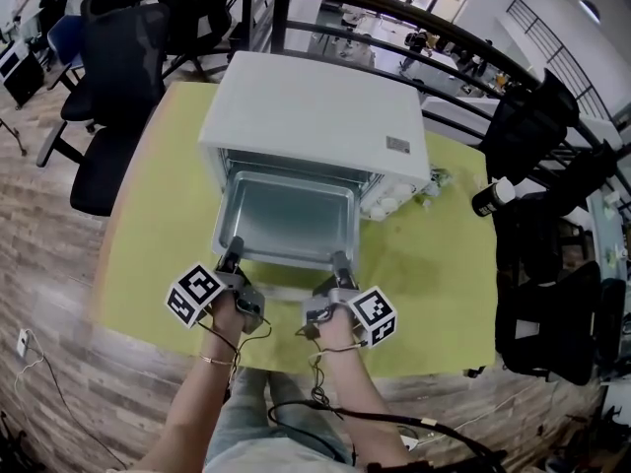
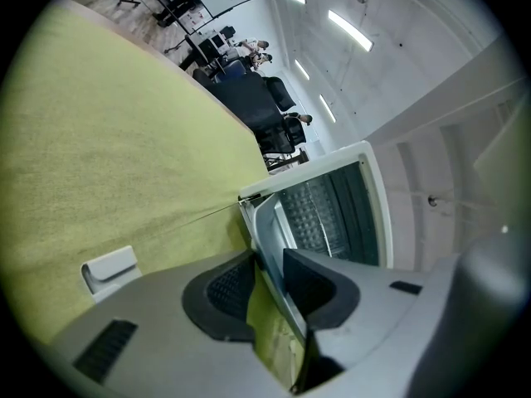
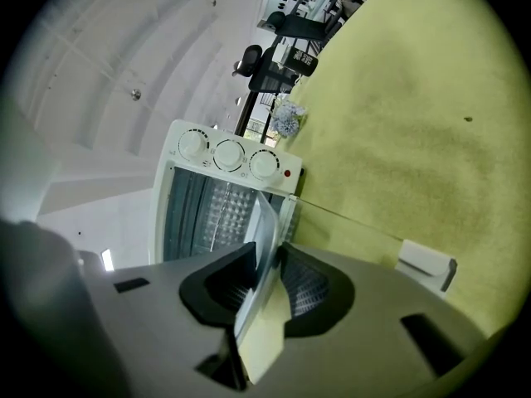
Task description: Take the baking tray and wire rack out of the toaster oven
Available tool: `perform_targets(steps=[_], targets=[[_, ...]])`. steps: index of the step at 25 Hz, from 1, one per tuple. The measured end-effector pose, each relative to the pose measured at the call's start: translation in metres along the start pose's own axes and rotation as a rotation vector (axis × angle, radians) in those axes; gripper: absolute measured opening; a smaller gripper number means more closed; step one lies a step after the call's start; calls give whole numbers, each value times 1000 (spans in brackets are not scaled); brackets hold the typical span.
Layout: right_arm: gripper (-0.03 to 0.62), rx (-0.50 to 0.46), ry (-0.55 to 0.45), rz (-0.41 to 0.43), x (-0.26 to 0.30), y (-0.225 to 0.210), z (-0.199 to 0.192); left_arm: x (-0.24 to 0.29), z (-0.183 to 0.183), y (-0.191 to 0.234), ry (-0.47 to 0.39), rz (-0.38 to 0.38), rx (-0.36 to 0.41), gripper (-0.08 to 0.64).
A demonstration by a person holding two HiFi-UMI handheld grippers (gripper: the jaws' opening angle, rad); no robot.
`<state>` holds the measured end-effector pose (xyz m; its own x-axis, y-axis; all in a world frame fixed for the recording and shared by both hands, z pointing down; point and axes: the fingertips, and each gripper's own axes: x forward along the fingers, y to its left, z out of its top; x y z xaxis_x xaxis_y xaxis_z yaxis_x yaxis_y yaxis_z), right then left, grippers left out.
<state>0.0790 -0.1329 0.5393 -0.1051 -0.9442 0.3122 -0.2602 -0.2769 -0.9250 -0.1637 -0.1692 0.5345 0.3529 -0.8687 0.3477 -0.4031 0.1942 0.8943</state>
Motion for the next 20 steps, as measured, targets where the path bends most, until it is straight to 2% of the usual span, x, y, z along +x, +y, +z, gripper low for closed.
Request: perform_targets(steps=[20], targets=[[86, 15, 69, 4, -54, 3, -11, -53, -16, -9, 13, -26, 29, 104]])
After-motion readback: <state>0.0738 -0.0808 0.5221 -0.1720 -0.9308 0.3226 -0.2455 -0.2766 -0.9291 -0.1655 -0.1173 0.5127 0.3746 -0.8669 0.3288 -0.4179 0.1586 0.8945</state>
